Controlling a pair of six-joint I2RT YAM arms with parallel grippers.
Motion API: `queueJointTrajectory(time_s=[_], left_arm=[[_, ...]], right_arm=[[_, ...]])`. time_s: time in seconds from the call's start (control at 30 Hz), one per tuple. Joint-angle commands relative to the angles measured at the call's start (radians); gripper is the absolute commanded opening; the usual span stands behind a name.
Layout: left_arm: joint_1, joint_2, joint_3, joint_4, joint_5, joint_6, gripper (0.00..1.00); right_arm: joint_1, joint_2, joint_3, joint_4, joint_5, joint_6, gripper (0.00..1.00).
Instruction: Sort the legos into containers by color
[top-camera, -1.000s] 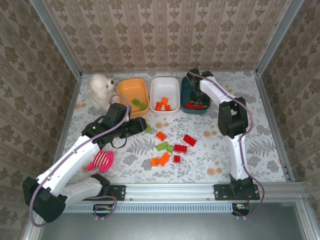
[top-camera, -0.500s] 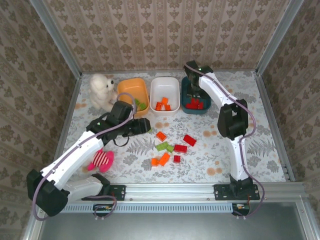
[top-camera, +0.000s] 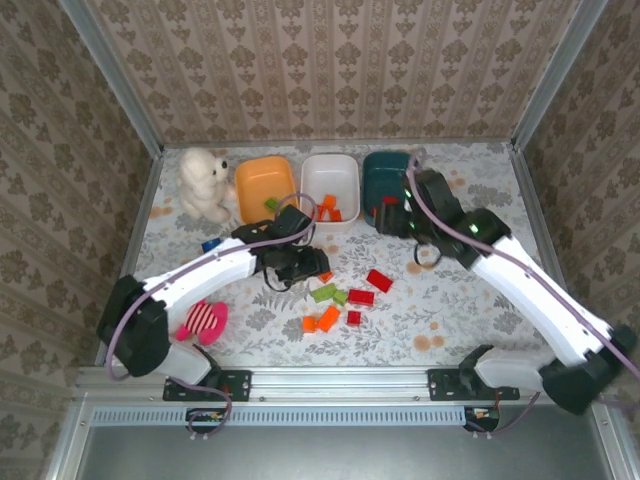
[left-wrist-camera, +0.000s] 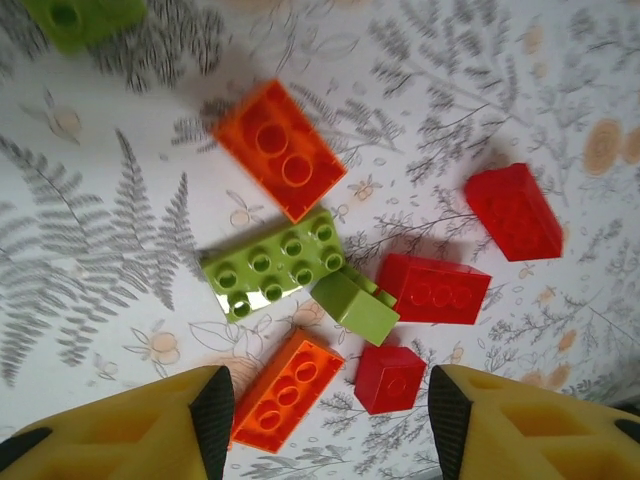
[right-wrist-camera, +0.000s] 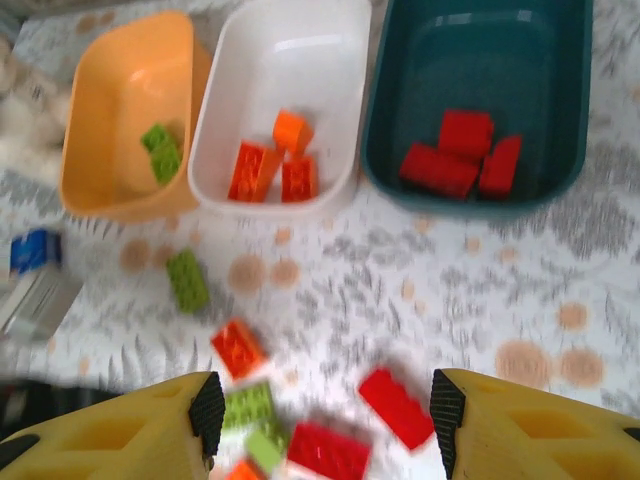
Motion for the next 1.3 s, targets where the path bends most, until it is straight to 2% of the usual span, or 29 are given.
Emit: queueJointTrajectory(time_s=[0.0,0.13,0.23,0.33,0.57,0.97,1.1,1.27], left_arm=[[-0.049,0.060,0.039,0.019,0.035,-0.266,0.55],[-0.102,0.146,0.078,0.030,0.023,-0.407,0.54],[-0.132,0.194,0.073,0.091,0.025,-0.500,0.54],[-0.146,0.239,0.097,0.083,0.003,-0.539,0.54],[-0.158,0.273,0.098,0.073,-0.050,-0.641,0.50],[-0.176,0.346,0.121,0.056,-0.062,-0.693,0.42],[-0.176,0.372,0.134,0.063,-0.053,-0.686,0.33],[-0.177,0.368,0.156,0.036,-0.070,-0.662,0.15]], right_arm=[[0.045,-0.129,-0.155,0.028,-0.109,0.052,0.60],[0.102,-0.284,-0.289,0.046,-0.233,0.053,0.61],[0.107,-0.379,-0.375,0.098,-0.355,0.066,0.65],[0.107,-0.449,-0.421,0.124,-0.413,0.099,0.69],[0.107,-0.485,-0.409,0.076,-0.402,0.089,0.70],[0.107,-0.467,-0.392,0.050,-0.397,0.064,0.70],[0.107,-0.453,-0.389,0.053,-0.391,0.064,0.70],[0.107,-0.438,-0.383,0.052,-0.389,0.058,0.70]])
